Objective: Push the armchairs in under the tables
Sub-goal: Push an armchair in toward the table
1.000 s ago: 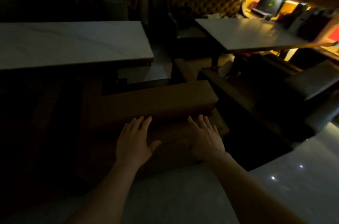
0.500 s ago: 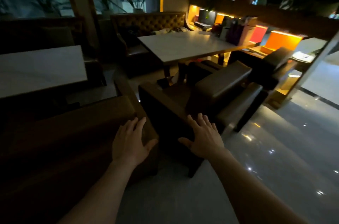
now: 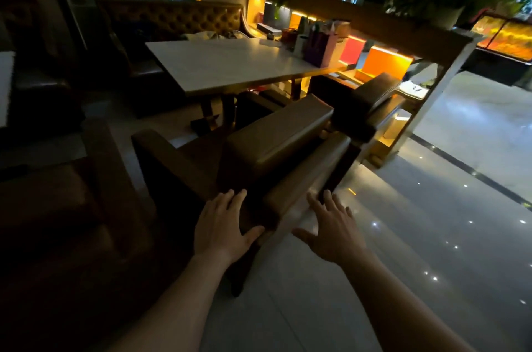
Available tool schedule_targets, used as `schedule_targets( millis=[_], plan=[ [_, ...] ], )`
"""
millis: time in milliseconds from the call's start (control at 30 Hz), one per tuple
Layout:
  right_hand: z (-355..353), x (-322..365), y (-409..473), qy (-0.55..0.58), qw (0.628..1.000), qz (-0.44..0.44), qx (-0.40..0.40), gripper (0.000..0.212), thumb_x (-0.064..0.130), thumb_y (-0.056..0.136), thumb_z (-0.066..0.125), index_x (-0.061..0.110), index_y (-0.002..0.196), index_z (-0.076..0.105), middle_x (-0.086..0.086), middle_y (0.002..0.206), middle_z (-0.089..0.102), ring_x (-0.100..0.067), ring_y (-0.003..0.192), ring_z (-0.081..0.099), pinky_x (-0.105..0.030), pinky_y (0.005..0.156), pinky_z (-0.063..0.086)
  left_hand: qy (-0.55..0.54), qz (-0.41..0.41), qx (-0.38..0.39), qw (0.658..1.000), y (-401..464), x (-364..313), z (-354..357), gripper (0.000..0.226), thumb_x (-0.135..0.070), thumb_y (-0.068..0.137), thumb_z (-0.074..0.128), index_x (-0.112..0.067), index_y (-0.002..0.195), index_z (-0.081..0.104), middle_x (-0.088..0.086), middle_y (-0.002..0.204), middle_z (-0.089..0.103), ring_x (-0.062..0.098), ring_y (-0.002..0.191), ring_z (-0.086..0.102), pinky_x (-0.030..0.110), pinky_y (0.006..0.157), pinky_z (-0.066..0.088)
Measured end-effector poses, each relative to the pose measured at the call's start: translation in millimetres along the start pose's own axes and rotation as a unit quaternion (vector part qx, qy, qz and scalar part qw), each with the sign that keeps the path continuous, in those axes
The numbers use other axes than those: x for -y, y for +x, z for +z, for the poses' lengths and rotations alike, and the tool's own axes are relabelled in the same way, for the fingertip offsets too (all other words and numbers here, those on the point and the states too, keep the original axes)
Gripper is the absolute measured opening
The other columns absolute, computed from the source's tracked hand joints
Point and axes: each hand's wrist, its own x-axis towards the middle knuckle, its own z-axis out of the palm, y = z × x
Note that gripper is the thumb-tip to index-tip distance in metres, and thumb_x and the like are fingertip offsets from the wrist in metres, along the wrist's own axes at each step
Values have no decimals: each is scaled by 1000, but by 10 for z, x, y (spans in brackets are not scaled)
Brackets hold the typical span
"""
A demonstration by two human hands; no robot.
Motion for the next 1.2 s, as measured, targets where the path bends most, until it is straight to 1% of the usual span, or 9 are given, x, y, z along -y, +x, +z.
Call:
schedule_targets(
  millis=[100,200,533,700,833,933,1033,1133,1200],
  plan=[
    [79,-334,566,-9,1000,-4,7,100,78,84,47,32,158,0,-12,167,-1,-33,154,-2,-53,123,11,-16,-15,8,1000,498,-135,343,92,-75,80,54,-38,153,13,-5,162,17,19,148,11,43,119,19],
    [159,-579,1111,-10,999,-23,40,100,76,85,49,32,159,0,-12,167,-2,-33,154,-2,-52,123,11,-18,-42,33,998,938,-226,647,93,-74,79,56,-38,153,13,-4,162,17,21,148,12,43,119,20],
    [446,-1297,2362,2,991,-68,116,106,74,81,58,33,158,-2,-12,167,-3,-32,154,-5,-52,123,10,-36,-97,73,992,1812,-678,1311,98,-80,73,53,-40,152,10,-5,161,16,21,147,15,45,116,25],
    [733,-1716,3086,-3,978,-133,159,113,75,78,61,35,157,-9,-10,167,-9,-31,153,-9,-52,124,9,-9,-154,64,986,2117,-822,1774,100,-79,72,57,-44,151,6,-8,160,17,18,144,20,41,117,23],
    [874,-2007,3675,-28,954,-212,208,117,76,75,62,38,155,-15,-5,166,-19,-30,151,-19,-51,124,3,15,-233,56,971,2328,-971,2113,104,-79,70,58,-47,149,-1,-10,162,10,20,146,13,41,119,15],
    [958,-2194,3988,-70,938,-262,216,123,74,74,66,39,152,-23,-5,162,-29,-31,147,-30,-56,123,-1,35,-270,43,961,2489,-1134,2292,109,-77,69,63,-46,150,-2,-9,162,9,21,147,12,41,119,13],
    [1064,-2328,4185,-96,928,-292,213,128,72,73,68,40,147,-31,-6,161,-32,-35,145,-33,-62,121,-1,49,-290,39,955,2594,-1254,2434,112,-74,67,68,-44,151,-1,-6,162,10,22,147,13,41,119,14],
    [1178,-2362,4224,-85,928,-308,194,123,73,75,66,45,147,-30,-8,162,-29,-37,146,-31,-65,120,0,62,-296,37,952,2649,-1273,2516,111,-69,68,71,-42,152,5,-7,161,16,20,145,17,40,119,15],
    [1250,-2364,4220,-82,931,-310,174,114,77,78,58,47,149,-26,-10,163,-26,-38,146,-29,-66,120,1,69,-297,29,952,2669,-1249,2554,105,-66,71,71,-41,152,10,-9,159,21,19,144,20,40,119,17]
  ],
)
